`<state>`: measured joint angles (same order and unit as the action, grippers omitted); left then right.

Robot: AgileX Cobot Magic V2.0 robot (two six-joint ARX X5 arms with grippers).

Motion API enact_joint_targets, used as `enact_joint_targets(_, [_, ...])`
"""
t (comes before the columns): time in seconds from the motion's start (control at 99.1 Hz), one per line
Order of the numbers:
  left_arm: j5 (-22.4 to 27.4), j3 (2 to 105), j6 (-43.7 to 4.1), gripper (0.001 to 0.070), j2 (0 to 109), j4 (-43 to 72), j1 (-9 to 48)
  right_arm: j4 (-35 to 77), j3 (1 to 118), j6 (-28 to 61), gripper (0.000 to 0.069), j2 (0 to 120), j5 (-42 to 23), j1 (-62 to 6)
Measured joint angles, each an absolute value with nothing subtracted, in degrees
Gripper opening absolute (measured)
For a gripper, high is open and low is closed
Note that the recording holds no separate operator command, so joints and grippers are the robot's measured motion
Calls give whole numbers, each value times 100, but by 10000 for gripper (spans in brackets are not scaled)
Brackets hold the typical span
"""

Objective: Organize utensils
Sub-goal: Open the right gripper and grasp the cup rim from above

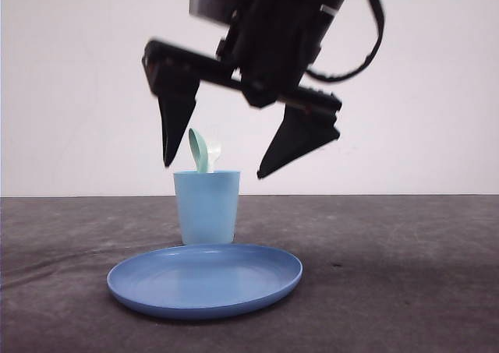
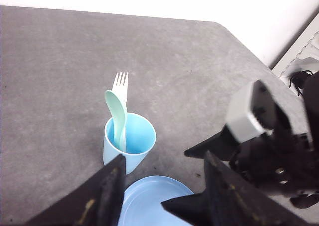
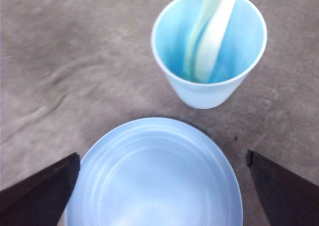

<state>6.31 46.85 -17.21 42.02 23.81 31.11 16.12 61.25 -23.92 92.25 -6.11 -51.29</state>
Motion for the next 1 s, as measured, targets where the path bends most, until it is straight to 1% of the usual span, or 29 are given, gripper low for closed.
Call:
enact_joint_targets(0.333, [631, 4687, -1723, 297, 4202, 2381, 3116, 869, 6125, -2429, 680, 9891, -609, -4768])
enact_joint_targets(0.514, [631, 4687, -1723, 297, 4202, 2381, 3116, 838, 6399, -2405, 680, 10224, -598, -4582])
enact_joint_targets(0.706, [631, 4687, -1721, 297, 4202, 2381, 3116, 812, 6794, -2379, 680, 10527, -443, -4576])
enact_joint_targets(0.999, [631, 4687, -1723, 297, 4202, 2384, 3116, 821, 7157, -2362, 680, 11048, -445, -4525])
